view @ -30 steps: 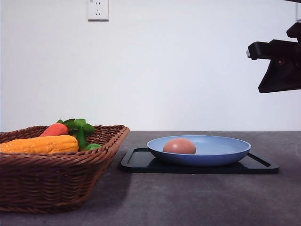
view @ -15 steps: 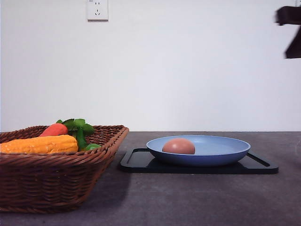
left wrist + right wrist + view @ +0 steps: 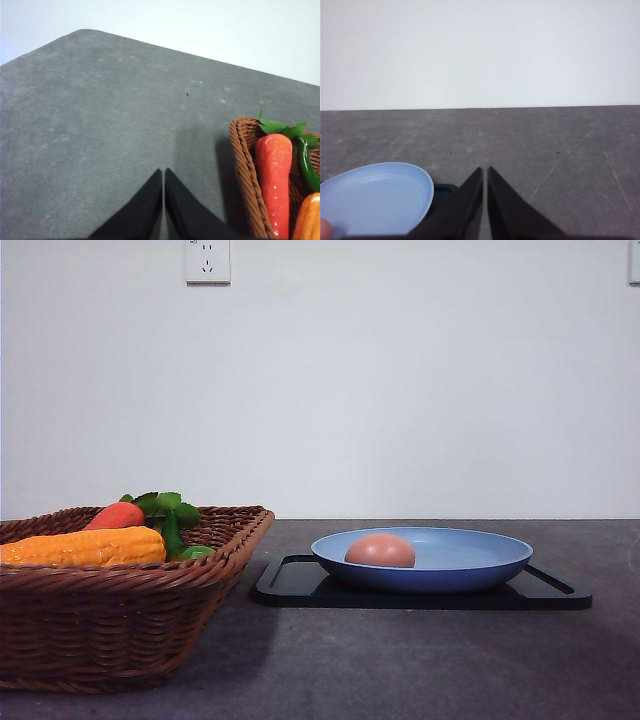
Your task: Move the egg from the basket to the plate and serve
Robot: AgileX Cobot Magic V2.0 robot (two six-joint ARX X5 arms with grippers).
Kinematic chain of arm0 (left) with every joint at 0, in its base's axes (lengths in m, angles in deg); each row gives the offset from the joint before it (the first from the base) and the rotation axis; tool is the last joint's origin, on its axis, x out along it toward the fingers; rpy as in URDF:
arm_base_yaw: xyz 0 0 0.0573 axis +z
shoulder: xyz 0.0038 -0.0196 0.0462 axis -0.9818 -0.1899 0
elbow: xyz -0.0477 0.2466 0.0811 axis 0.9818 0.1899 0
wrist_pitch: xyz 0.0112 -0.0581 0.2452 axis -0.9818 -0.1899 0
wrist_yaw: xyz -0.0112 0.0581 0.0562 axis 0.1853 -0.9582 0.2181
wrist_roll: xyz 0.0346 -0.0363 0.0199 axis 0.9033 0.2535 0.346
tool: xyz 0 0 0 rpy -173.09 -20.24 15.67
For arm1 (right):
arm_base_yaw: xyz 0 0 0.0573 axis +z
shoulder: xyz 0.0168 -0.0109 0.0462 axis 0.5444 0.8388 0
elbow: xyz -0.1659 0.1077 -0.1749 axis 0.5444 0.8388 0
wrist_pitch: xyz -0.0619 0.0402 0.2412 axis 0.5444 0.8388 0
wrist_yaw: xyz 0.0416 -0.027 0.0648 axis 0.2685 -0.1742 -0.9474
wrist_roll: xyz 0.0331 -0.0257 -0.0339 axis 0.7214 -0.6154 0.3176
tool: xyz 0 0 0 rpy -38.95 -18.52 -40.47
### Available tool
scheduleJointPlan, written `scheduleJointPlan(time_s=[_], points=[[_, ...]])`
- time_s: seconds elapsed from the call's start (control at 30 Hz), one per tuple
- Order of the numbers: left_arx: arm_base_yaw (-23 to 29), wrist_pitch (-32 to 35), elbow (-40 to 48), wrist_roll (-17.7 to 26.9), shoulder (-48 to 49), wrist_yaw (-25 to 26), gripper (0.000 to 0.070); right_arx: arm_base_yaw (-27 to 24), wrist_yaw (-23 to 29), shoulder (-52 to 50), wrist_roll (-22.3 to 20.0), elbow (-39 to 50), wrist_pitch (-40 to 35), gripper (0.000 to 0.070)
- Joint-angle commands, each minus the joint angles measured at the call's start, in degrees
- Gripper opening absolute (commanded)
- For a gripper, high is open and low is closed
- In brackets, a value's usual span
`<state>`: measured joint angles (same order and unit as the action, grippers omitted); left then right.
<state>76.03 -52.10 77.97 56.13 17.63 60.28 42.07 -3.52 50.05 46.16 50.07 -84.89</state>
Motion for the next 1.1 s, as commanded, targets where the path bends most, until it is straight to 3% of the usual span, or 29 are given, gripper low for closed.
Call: scheduleJointPlan(time_s=[0.0,0.27,0.4,1.07], points=[[0.1,-1.0,1.3,-0.4,0.1,-0.1,0.0,-0.9,-2.0,-1.6,1.6,1.0,0.3,0.0],[0.1,-1.0,1.3,-0.4,0.1,-0.1,0.0,-3.4,-11.2,-6.6,3.8,1.1,13.9,0.0],[0.1,-1.0,1.3,-0.4,0.1,-0.1,0.0,-3.5,-12.6,-7.3,3.8,1.1,19.9,0.0],[0.1,-1.0,1.3,-0.4,0.1,-0.1,0.0,-3.4,-12.5,-7.3,3.7,1.1,19.4,0.0]])
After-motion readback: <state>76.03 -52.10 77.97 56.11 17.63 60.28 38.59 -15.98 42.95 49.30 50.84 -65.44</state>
